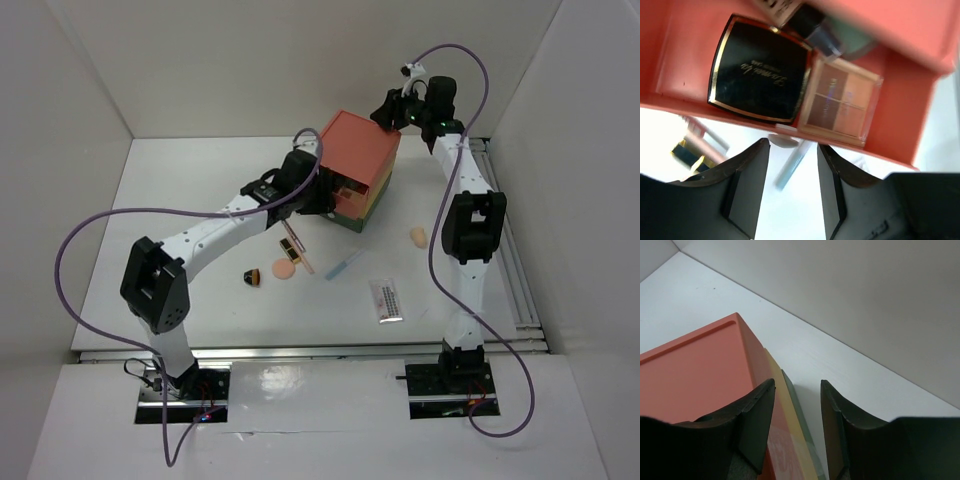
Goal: Organize the makeup
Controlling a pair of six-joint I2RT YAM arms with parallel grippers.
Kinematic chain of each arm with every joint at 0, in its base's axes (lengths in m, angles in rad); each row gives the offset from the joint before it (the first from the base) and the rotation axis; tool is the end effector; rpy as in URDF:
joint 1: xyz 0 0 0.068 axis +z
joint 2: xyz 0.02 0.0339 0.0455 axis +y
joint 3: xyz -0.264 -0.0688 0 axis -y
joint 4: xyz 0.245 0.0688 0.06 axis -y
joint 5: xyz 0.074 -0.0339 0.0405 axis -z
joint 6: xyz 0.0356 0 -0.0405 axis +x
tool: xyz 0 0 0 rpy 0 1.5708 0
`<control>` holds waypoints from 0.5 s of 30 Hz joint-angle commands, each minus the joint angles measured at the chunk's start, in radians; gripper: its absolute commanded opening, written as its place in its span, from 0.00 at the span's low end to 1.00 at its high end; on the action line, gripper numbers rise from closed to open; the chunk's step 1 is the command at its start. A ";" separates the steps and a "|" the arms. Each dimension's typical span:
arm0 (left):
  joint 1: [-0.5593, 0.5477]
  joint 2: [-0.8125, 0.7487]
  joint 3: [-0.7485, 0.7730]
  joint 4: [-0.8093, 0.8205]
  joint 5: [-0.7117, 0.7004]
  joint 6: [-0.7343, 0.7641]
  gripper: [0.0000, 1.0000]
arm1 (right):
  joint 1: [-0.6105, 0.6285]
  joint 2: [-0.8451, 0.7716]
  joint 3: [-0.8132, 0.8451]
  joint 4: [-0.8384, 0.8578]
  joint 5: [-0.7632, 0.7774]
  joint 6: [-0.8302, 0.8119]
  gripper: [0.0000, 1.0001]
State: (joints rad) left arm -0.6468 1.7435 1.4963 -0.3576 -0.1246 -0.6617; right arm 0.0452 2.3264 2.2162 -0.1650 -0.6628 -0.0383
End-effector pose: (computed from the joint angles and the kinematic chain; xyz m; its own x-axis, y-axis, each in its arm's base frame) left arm 0.3279 -0.2421 0.3096 -0.6753 -0.2541 -0.6924 0.1286 0.8839 -0.4497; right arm 0.5478 0.0467 0.3106 -0.2473 -0.0414 -0.9681 -0.6371 0.7597 0.1302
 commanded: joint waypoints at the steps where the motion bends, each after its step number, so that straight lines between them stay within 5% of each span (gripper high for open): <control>1: 0.003 0.057 0.140 0.137 -0.026 0.049 0.56 | 0.018 -0.028 -0.064 -0.105 -0.106 -0.012 0.49; 10: 0.003 0.203 0.304 0.108 -0.089 0.060 0.57 | 0.027 -0.107 -0.165 -0.062 -0.093 -0.026 0.49; 15: 0.003 0.107 0.170 0.179 -0.052 0.112 0.68 | 0.027 -0.116 -0.165 -0.062 -0.048 -0.026 0.49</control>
State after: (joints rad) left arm -0.6495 1.9129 1.7279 -0.3145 -0.1726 -0.5945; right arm 0.0437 2.2467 2.0911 -0.1131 -0.6853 -0.0502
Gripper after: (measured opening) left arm 0.667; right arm 0.492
